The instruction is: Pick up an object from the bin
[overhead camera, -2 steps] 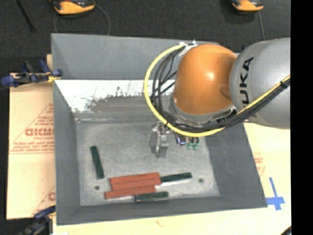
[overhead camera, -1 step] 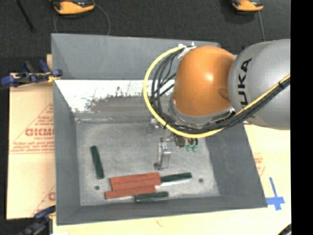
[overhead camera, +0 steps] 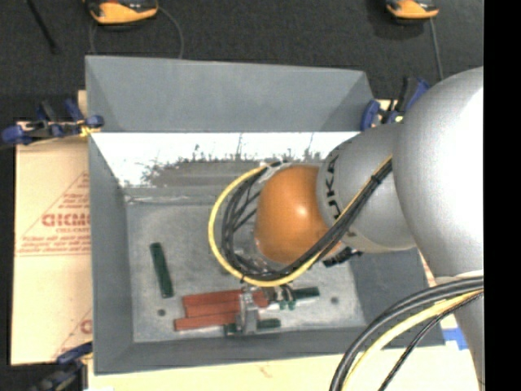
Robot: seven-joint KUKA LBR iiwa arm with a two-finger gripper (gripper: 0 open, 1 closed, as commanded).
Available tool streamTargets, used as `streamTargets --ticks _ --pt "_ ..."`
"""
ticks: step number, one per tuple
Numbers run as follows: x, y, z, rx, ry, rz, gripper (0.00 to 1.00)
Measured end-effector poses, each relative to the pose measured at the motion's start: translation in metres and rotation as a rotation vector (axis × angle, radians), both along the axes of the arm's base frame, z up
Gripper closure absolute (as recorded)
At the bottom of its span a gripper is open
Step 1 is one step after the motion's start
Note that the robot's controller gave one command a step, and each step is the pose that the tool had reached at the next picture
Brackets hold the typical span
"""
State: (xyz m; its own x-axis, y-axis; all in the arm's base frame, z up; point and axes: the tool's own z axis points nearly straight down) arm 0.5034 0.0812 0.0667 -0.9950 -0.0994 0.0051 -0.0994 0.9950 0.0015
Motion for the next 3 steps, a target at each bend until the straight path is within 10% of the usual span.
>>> streamTargets --ticks 1,2,3 --pt "0.003 0.0 0.007 0.001 -0.006 -0.003 1.0" --pt "0.008 -0.032 0.128 -0.002 -0.016 0.014 1.0" --pt "0.001 -0.052 0.197 -0.002 -0.014 0.39 1.0"
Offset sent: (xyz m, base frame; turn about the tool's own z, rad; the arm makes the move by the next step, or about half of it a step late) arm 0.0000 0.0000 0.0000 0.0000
